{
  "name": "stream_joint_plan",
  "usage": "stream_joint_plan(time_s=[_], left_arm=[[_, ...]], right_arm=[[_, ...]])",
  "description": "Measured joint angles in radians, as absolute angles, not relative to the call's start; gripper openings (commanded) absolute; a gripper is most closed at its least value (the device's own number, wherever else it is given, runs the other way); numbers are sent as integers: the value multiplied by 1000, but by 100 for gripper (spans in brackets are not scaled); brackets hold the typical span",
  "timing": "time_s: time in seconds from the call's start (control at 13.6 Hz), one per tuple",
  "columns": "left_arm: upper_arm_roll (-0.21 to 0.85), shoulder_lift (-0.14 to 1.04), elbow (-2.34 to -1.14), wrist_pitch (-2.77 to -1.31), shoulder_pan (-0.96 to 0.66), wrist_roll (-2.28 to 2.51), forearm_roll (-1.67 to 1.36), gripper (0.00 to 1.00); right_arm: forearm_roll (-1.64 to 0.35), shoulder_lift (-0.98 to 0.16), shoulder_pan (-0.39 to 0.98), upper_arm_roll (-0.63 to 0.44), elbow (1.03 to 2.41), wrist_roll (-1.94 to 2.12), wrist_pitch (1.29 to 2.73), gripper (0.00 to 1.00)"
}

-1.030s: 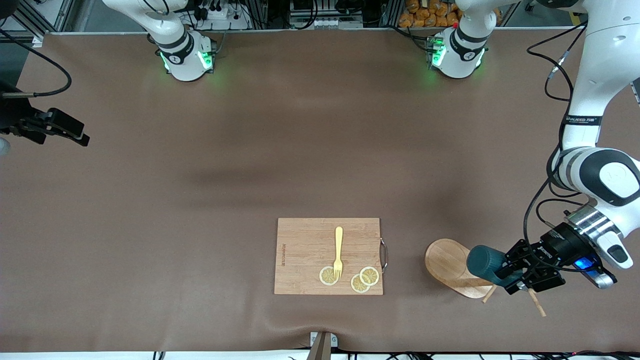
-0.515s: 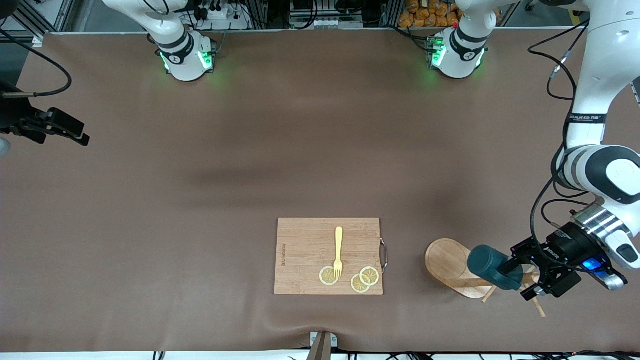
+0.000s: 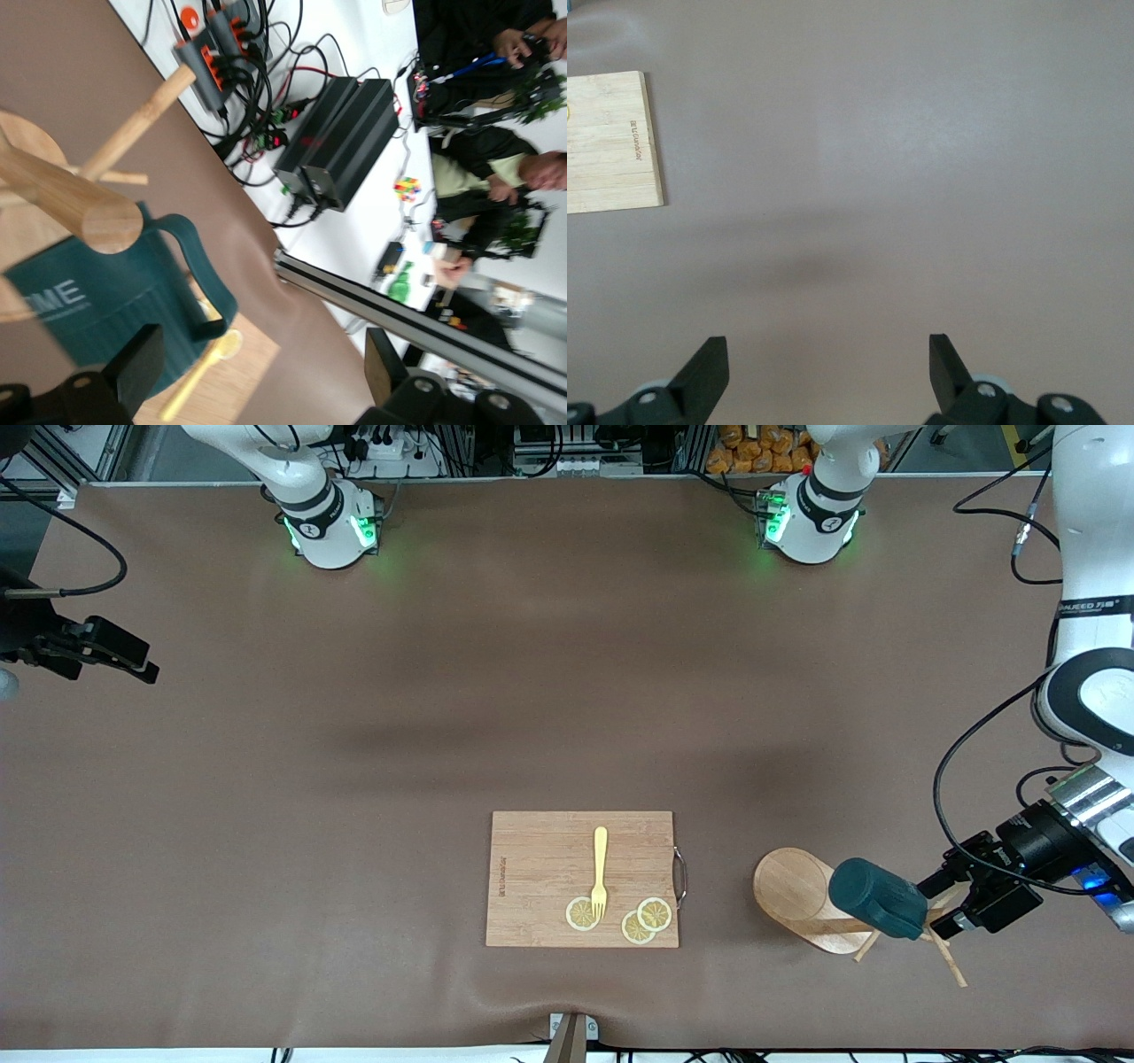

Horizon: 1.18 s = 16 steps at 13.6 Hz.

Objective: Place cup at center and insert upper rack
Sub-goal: 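Open the left gripper and draw it back from the mug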

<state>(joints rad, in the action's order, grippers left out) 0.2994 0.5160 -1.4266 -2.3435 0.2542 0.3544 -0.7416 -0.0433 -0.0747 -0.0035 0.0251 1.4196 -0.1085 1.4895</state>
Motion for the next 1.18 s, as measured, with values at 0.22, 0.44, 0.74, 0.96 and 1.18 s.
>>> stream_joint_plan(time_s=[0.22, 0.44, 0.74, 0.96, 1.18], left_arm=[[309, 479, -1428, -2308, 240, 362, -512, 100], [311, 422, -1429, -2188, 230, 366, -357, 100], [341, 336, -1433, -1987, 225, 366, -151, 100], [379, 287, -1452, -1884, 216, 370, -61, 100], [340, 221, -1504, -1845, 180, 331, -56, 100]], right_arm=[[-43, -75, -3, 25, 1420, -108, 1485, 100], [-43, -75, -3, 25, 1420, -108, 1484, 100], [-43, -75, -3, 25, 1420, -108, 1483, 100], [-43, -75, -3, 26, 1420, -108, 1483, 100], [-43, -75, -3, 26, 1420, -108, 1483, 100]])
